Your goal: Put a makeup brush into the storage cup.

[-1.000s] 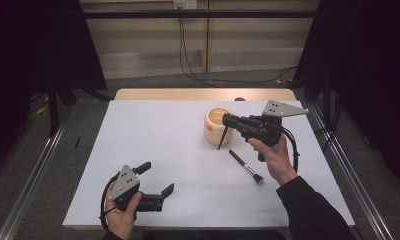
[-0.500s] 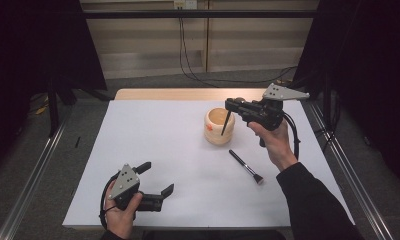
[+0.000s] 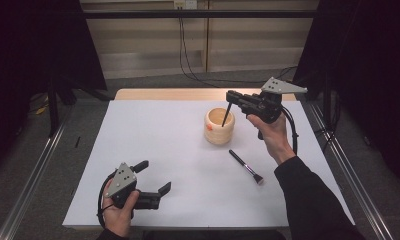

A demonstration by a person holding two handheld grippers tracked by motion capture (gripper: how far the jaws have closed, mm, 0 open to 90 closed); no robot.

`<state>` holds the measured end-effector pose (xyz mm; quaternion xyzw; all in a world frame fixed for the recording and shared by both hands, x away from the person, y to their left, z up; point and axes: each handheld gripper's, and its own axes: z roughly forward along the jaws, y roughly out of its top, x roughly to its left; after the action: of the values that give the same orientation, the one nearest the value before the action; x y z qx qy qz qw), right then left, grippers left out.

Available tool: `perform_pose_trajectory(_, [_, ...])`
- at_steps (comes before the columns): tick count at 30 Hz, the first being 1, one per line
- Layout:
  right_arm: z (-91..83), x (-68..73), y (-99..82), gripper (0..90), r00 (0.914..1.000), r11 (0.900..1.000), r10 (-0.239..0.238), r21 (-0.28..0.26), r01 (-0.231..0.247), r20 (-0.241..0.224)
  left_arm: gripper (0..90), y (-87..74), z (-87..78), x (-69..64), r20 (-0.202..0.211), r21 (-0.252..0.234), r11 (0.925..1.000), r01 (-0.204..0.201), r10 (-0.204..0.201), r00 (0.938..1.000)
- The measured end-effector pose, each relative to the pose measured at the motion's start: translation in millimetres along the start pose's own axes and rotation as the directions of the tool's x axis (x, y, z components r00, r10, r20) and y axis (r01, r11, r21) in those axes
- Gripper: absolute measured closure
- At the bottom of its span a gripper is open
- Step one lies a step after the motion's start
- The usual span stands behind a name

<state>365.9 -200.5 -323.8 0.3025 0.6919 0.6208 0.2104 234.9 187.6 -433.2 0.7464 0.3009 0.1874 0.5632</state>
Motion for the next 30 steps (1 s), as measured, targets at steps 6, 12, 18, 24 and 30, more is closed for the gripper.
perform_pose_trajectory(6, [13.1, -9.1, -5.3, 84.9, 0.9998, 0.9997, 0.012, 0.022, -0.012, 0.013, 1.0, 0.1, 0.5, -0.2, 0.007, -0.005, 1.0000, 0.001, -0.001, 1.0000])
perform_pose_trajectory(12, [24.1, -17.3, -1.8, 84.9, 0.9996, 0.9999, 0.013, 0.003, -0.013, 0.025, 1.0, -0.7, -0.1, -0.2, 0.000, -0.003, 1.0000, 0.009, -0.009, 1.0000])
perform_pose_trajectory(18, [29.4, -25.2, 3.2, 84.8, 0.9989, 0.9995, 0.003, 0.030, -0.005, 0.048, 1.1, -1.1, 0.0, 0.4, 0.006, 0.002, 1.0000, 0.006, -0.006, 1.0000])
perform_pose_trajectory(24, [30.5, -35.6, 1.2, 84.8, 0.9976, 0.9991, 0.016, 0.039, -0.019, 0.067, 1.2, -1.9, 1.8, 1.7, 0.007, 0.009, 0.9999, 0.012, -0.012, 0.9999])
perform_pose_trajectory(30, [33.6, -41.3, -1.7, 84.6, 0.9955, 0.9992, 0.008, 0.039, -0.011, 0.095, 1.2, -1.7, 2.6, 1.1, 0.004, 0.007, 0.9999, 0.012, -0.012, 0.9999])
